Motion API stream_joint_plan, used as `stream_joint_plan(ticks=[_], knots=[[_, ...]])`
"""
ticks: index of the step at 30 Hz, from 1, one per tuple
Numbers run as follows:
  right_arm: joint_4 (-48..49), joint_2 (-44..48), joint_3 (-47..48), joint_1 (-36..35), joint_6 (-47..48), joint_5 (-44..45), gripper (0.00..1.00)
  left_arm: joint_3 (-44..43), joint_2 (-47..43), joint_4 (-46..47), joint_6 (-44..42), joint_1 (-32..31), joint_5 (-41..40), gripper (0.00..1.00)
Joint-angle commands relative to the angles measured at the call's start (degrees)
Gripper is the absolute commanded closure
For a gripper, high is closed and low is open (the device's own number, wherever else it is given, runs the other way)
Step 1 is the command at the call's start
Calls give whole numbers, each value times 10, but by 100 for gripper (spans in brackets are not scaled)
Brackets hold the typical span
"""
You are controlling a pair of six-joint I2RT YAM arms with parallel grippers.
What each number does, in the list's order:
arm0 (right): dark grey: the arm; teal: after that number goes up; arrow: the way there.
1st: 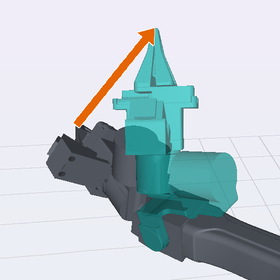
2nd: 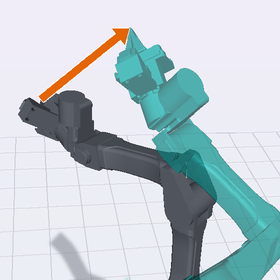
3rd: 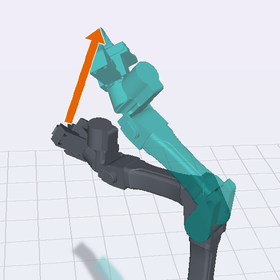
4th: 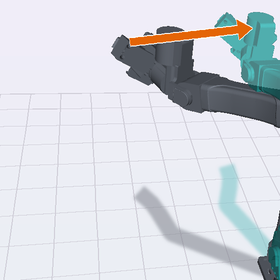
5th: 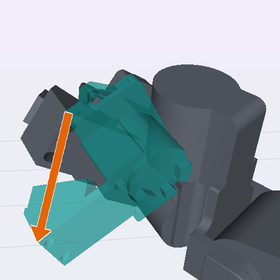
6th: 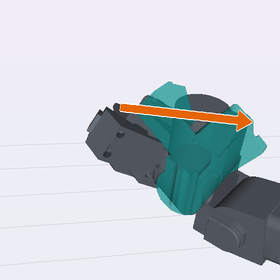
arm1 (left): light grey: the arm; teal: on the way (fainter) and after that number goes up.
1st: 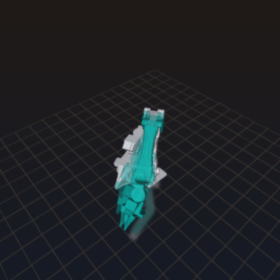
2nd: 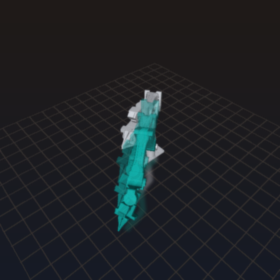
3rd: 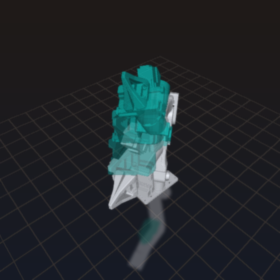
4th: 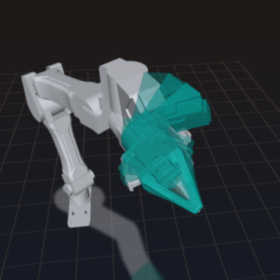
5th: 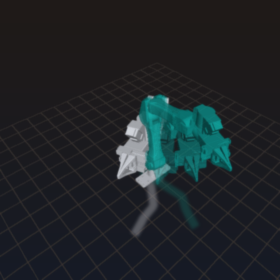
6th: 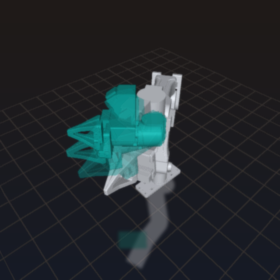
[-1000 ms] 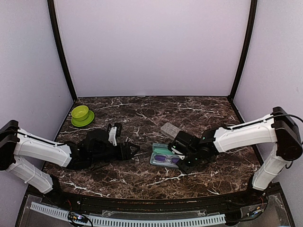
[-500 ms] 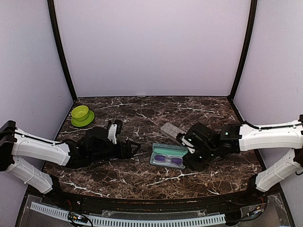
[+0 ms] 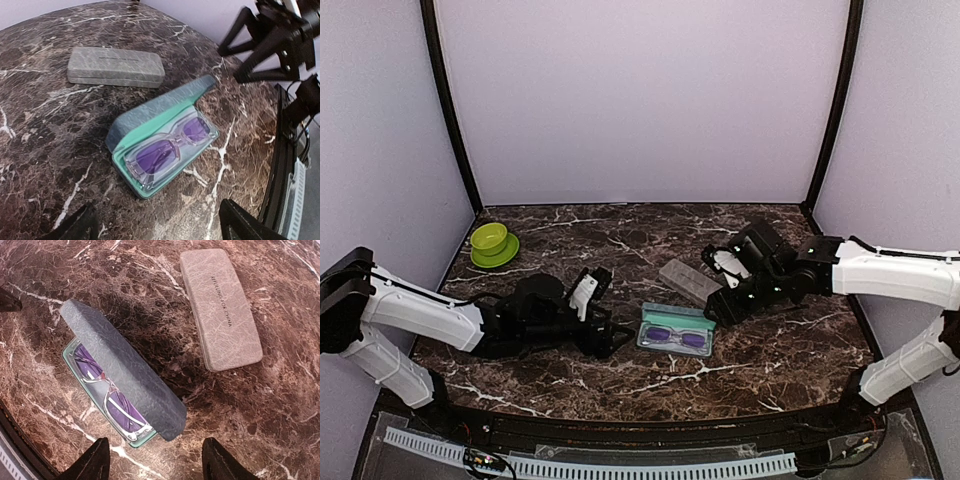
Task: Organize the sunglasses
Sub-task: Close the case with sunglasses at the center of the board.
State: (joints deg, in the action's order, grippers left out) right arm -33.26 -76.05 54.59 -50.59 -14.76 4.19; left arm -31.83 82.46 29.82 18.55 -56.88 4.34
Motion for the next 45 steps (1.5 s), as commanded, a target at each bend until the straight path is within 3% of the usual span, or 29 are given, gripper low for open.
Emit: stream_joint_plan(ticks=[1, 7, 24, 33, 45], knots=[[36, -39, 29, 23, 44, -59, 36, 10, 26, 30, -81, -21, 20, 13], [51, -76, 46, 41, 59, -93, 37, -27, 85, 0, -114, -33, 15, 11], [69, -113, 49, 51, 73, -156, 46, -134, 180, -109, -174, -39, -18, 24], [68, -119, 49, 51, 76, -165, 54, -150, 207, -120, -166, -39, -38, 27], [83, -108, 32, 50, 63, -173, 61, -142, 230, -64, -123, -40, -50, 33]])
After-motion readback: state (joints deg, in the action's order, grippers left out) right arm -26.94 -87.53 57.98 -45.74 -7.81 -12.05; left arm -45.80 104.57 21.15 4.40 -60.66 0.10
